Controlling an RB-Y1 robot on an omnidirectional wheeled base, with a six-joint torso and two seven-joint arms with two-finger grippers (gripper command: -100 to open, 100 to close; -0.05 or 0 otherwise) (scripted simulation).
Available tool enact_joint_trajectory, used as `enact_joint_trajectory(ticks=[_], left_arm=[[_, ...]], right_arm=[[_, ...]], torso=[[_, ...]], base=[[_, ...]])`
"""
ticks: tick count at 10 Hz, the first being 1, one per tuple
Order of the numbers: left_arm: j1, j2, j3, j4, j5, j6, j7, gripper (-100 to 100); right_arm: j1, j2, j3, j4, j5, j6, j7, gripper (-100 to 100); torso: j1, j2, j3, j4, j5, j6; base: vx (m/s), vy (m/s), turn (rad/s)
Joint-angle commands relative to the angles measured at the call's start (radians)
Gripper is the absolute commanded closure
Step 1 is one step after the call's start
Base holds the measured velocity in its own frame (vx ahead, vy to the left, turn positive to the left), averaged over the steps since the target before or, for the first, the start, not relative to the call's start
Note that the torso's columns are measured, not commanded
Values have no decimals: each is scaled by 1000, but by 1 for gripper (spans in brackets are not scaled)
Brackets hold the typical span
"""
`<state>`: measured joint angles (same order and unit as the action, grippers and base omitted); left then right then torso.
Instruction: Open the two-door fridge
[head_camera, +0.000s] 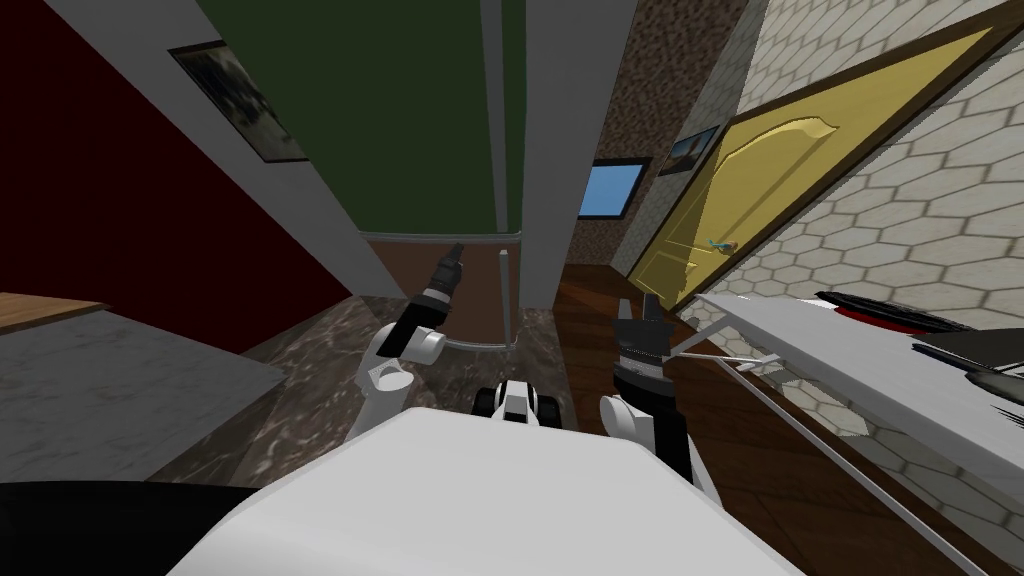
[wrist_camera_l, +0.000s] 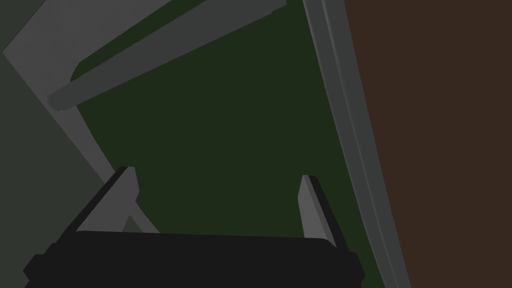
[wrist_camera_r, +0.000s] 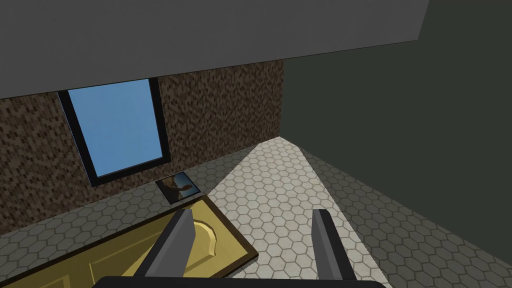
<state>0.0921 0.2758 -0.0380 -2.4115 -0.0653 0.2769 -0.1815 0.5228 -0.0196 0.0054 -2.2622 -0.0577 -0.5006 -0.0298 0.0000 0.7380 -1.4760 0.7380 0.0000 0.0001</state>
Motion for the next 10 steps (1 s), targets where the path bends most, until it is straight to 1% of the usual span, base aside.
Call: enact_joint_trajectory(ticks=[1,2,3,4,5,6,7,8,9,10], left_arm=[[-44,12,-7,-10,0,73,-10,-100],[-44,12,-7,-10,0,89,-10,-100],[-72,22,-11,-16,1,125,-16,-100],[-72,22,-11,-16,1,139,-16,-100],[-100,34,-16,-21,1,175,-22,-100],[-100,34,-16,-21,1,190,-22,-100],[-129,48,-20,-25,2,225,-29,-100],[-129,48,-20,-25,2,241,-29,-100],[-158,63,-25,-29,2,275,-35,-100],[-158,63,-25,-29,2,293,-35,-100]], right_arm=[[0,0,0,0,0,0,0,0],[0,0,0,0,0,0,0,0],[0,0,0,0,0,0,0,0],[0,0,0,0,0,0,0,0],[0,0,0,0,0,0,0,0],[0,0,0,0,0,0,0,0],[0,0,0,0,0,0,0,0],[0,0,0,0,0,0,0,0],[0,0,0,0,0,0,0,0],[0,0,0,0,0,0,0,0]], torso=[[0,0,0,0,0,0],[0,0,0,0,0,0],[0,0,0,0,0,0],[0,0,0,0,0,0],[0,0,0,0,0,0],[0,0,0,0,0,0],[0,0,0,0,0,0],[0,0,0,0,0,0],[0,1,0,0,0,0],[0,0,0,0,0,0]], base=[[41,-15,-48],[36,-14,-17],[48,-11,-31],[41,-7,-22],[50,-13,-43],[41,-14,-23],[43,-19,-43],[36,-14,-19],[39,-15,-39],[36,-11,-21]])
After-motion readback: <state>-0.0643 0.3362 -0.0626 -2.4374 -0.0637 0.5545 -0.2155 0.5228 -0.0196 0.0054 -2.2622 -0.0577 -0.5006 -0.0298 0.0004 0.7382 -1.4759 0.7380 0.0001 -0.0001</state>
